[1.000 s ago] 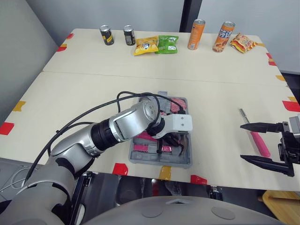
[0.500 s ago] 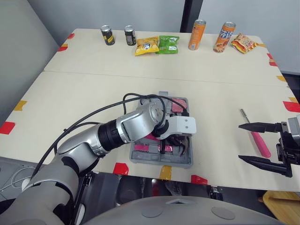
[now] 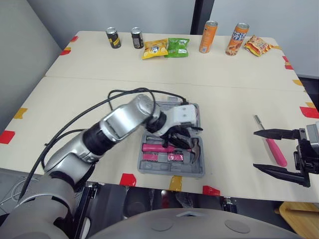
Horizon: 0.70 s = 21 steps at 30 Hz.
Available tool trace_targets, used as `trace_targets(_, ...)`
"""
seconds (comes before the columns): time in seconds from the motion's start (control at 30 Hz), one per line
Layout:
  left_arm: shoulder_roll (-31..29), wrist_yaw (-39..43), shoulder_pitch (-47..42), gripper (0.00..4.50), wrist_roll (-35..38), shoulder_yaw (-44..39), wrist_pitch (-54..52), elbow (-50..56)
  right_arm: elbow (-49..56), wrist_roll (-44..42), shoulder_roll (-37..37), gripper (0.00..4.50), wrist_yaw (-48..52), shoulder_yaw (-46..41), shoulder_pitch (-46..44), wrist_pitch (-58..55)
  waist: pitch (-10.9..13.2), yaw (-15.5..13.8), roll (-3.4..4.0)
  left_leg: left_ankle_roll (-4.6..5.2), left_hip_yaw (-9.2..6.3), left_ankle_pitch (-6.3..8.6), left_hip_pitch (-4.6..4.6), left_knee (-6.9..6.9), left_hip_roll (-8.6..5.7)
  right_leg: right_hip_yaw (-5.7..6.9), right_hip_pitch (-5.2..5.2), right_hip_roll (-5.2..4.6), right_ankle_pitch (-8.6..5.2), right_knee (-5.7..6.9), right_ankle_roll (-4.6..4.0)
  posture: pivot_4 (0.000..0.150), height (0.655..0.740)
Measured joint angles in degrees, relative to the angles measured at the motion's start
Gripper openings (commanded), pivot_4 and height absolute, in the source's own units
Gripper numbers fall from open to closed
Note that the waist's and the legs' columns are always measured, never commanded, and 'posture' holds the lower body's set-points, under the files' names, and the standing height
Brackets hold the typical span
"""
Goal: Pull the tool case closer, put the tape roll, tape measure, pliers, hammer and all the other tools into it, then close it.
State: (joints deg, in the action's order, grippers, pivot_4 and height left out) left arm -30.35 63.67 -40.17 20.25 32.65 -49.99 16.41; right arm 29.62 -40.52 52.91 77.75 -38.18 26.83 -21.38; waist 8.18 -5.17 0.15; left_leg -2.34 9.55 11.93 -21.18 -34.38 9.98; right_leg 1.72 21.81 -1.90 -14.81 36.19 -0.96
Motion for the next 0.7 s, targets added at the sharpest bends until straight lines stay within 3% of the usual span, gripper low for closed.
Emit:
trace_targets(0.1,-0.75,3.40,5.11,2.05,2.53,-4.09,6.72,-1.23,0.02,0.04,-0.03,4.50,-0.11,0.07,-0.35,0.02,0.00,-0.19,-0.01,0.02,-0.03,0.00,-0.01,-0.03,0.00,0.05,0.01,-0.03,0.01,-0.01,0.02,0.150,0.7400)
trace_targets(0.2,-1.17,4.92,10.00,1.29,1.98,-6.94,15.22,-5.07,-0.02,0.05,-0.04,4.50,-0.15,0.13,-0.42,0.00,-0.03,-0.17,0.03,0.07,-0.02,0.01,0.01,-0.04,-0.02,0.04,0.00,-0.04,0.02,0.01,0.03,0.150,0.7400)
trace_targets(0.3,-0.25,5.76,13.98,0.15,0.47,-6.86,22.09,-9.34,0.00,0.04,-0.04,4.50,-0.15,0.13,-0.46,-0.10,-0.03,-0.20,0.03,0.12,-0.02,0.00,0.02,-0.04,-0.02,0.05,0.00,-0.06,0.03,0.01,0.06,0.150,0.7400)
trace_targets(0.53,-0.19,6.04,17.46,0.07,-4.44,-6.45,30.64,-14.03,0.00,-0.07,-0.01,4.50,-0.11,0.11,-0.45,-0.52,-0.04,0.03,0.05,0.15,-0.01,0.00,0.04,-0.03,-0.02,0.03,0.00,-0.07,0.04,0.02,0.06,0.150,0.7400)
trace_targets(0.7,-0.94,5.85,18.93,0.07,-12.13,-3.31,41.77,-20.05,-0.03,-0.11,0.21,4.50,-0.08,0.05,-1.14,-0.85,-0.16,-0.08,0.06,0.17,-0.01,0.00,0.07,-0.03,-0.04,0.03,-0.03,-0.09,0.04,0.03,0.07,0.150,0.7400)
